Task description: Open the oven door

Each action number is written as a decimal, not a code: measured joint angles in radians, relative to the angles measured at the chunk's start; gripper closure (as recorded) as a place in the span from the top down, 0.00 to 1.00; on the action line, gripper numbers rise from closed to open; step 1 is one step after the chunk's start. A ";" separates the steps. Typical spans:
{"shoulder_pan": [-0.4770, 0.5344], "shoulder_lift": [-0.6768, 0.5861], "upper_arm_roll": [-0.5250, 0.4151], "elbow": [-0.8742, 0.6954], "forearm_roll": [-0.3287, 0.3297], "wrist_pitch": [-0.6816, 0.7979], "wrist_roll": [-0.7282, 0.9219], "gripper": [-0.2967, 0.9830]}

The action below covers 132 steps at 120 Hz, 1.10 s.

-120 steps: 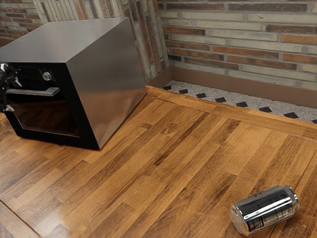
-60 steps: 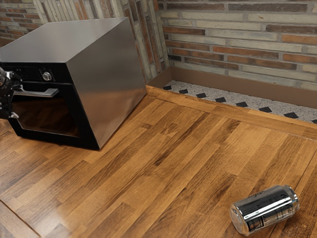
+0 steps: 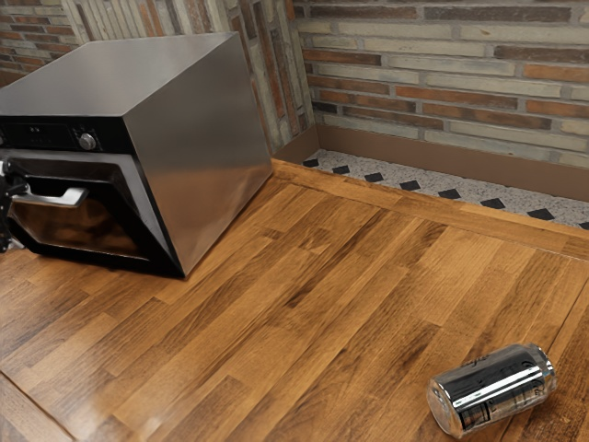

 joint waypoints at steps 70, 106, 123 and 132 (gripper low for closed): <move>-0.127 -0.419 -0.103 -0.027 0.056 -0.198 -0.132 0.76; -0.557 0.028 -0.275 0.438 -0.086 -0.754 -0.545 0.77; -0.536 0.058 -0.269 0.440 -0.016 -0.829 -0.686 0.77; -0.515 0.070 -0.268 0.439 0.007 -0.851 -0.748 0.77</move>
